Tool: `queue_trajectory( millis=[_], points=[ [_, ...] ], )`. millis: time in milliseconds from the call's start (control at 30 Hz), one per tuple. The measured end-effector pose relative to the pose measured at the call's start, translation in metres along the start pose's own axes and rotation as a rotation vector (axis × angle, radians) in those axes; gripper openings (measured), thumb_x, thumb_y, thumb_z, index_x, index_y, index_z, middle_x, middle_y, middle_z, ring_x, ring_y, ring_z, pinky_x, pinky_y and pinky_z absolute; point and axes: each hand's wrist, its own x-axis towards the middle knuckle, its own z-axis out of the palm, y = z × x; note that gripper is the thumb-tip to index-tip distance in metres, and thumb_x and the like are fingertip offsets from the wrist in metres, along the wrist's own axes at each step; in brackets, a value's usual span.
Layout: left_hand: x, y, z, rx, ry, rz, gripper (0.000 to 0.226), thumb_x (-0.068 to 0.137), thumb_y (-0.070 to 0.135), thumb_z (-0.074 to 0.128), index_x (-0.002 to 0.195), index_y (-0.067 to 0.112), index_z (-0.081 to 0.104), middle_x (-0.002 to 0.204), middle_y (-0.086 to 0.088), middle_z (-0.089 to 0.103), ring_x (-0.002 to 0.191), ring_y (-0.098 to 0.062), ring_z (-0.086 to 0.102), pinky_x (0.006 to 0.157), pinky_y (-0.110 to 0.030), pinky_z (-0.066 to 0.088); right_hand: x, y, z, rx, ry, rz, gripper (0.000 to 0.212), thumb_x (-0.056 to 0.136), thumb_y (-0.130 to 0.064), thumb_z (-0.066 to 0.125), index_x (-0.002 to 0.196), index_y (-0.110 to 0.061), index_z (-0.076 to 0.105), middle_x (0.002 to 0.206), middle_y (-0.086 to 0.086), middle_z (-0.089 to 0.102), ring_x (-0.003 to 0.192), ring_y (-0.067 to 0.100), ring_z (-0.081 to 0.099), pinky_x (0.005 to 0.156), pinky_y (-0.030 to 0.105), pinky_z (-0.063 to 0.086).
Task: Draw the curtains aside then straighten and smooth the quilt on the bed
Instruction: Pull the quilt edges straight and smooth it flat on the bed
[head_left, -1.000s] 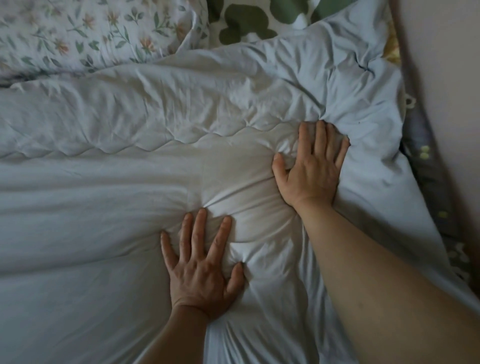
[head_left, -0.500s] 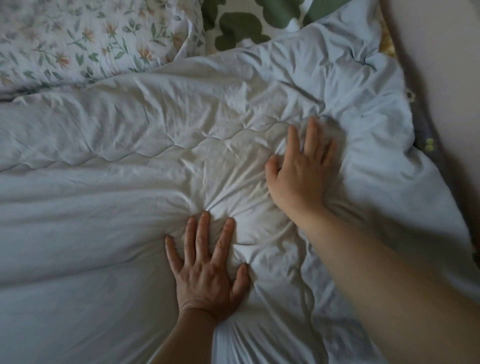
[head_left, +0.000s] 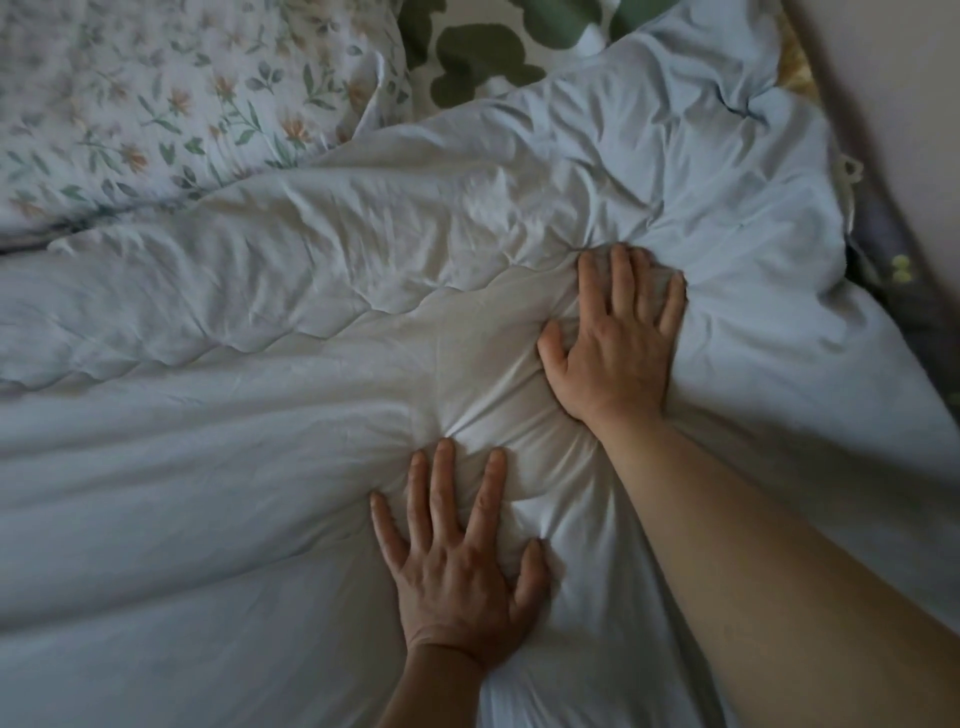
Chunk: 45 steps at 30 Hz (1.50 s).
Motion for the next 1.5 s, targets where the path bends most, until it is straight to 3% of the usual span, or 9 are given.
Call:
queue_trajectory(
  millis=[200,333,500,700,833,1000,1200,1367,1500],
  points=[
    [0.065,-0.012,-0.025,-0.143,0.234,0.074,0.042,0.077,0.047,0.049,0.110,0.025,0.063,0.116,-0.006,0.057,0.100,-0.028,0.052,0.096,-0.045,0.036,0.004,-0.003,0.001,0.004,0.005,0.003,0.073,0.078,-0.049,0.044,0.145,-0.019,0.036,0.152,0.012,0.032,0.143,0.029,0.022,0.116,0.055,0.008],
    [0.167,-0.029,-0.064,-0.143,0.336,-0.038,0.044,0.086,0.033,0.044,0.127,0.020,0.054,0.129,-0.009,0.051,0.105,-0.032,0.053,0.085,-0.040,0.040,0.005,-0.003,0.001,0.000,0.011,0.006,0.070,0.079,-0.047,0.044,0.144,-0.020,0.034,0.150,0.012,0.034,0.141,0.029,0.026,0.116,0.054,0.009],
    [0.264,-0.058,-0.107,-0.017,0.078,-0.250,0.055,0.098,0.016,0.035,0.149,0.028,0.019,0.154,0.001,0.020,0.116,-0.035,0.052,0.076,-0.041,0.041,0.007,-0.002,0.003,0.009,0.036,0.001,0.074,0.075,-0.047,0.048,0.142,-0.019,0.036,0.148,0.013,0.035,0.139,0.031,0.028,0.115,0.054,0.011],
    [0.286,-0.053,-0.118,0.211,-0.225,-0.208,0.058,0.084,0.028,0.065,0.135,0.018,0.040,0.128,-0.012,0.050,0.116,-0.034,0.053,0.088,-0.040,0.045,0.009,-0.004,0.002,0.007,0.013,0.006,0.072,0.076,-0.047,0.047,0.141,-0.018,0.038,0.149,0.013,0.034,0.140,0.030,0.026,0.116,0.054,0.008],
    [0.283,-0.050,-0.117,0.076,-0.011,-0.277,0.026,0.088,0.011,0.053,0.114,0.015,0.056,0.114,-0.013,0.059,0.104,-0.034,0.058,0.075,-0.036,0.041,0.009,-0.004,0.001,0.008,0.008,0.006,0.072,0.075,-0.048,0.045,0.141,-0.018,0.040,0.149,0.013,0.034,0.140,0.031,0.027,0.116,0.054,0.009],
    [0.287,-0.036,-0.123,-0.235,0.474,-0.139,0.037,0.079,-0.006,0.045,0.112,0.007,0.055,0.118,-0.015,0.046,0.089,-0.029,0.047,0.074,-0.031,0.034,0.010,-0.005,0.000,0.005,0.015,0.008,0.072,0.076,-0.046,0.044,0.141,-0.017,0.040,0.149,0.013,0.035,0.140,0.031,0.028,0.116,0.054,0.009],
    [0.306,-0.032,-0.067,-0.350,0.022,-0.126,0.066,0.089,0.029,0.051,0.147,0.025,0.020,0.147,-0.013,0.015,0.130,-0.035,0.029,0.113,-0.041,0.025,0.012,-0.004,0.004,0.000,0.034,0.011,0.071,0.077,-0.047,0.041,0.142,-0.018,0.040,0.149,0.013,0.036,0.141,0.030,0.028,0.116,0.053,0.008],
    [0.260,-0.022,-0.052,-0.231,0.150,-0.076,0.078,0.089,0.045,0.042,0.150,0.037,-0.007,0.159,-0.006,-0.014,0.147,-0.029,-0.002,0.118,-0.052,0.007,0.012,-0.003,0.004,-0.018,0.015,0.002,0.070,0.077,-0.048,0.043,0.141,-0.018,0.039,0.149,0.012,0.036,0.140,0.029,0.027,0.116,0.053,0.011],
    [0.189,0.008,-0.032,-0.149,0.075,-0.162,0.077,0.086,0.060,0.036,0.151,0.038,0.001,0.160,-0.006,-0.002,0.147,-0.027,-0.005,0.116,-0.056,-0.006,0.012,-0.003,0.004,-0.004,0.016,0.013,0.071,0.077,-0.048,0.045,0.141,-0.019,0.039,0.150,0.011,0.035,0.141,0.028,0.025,0.116,0.052,0.008]
  ],
)
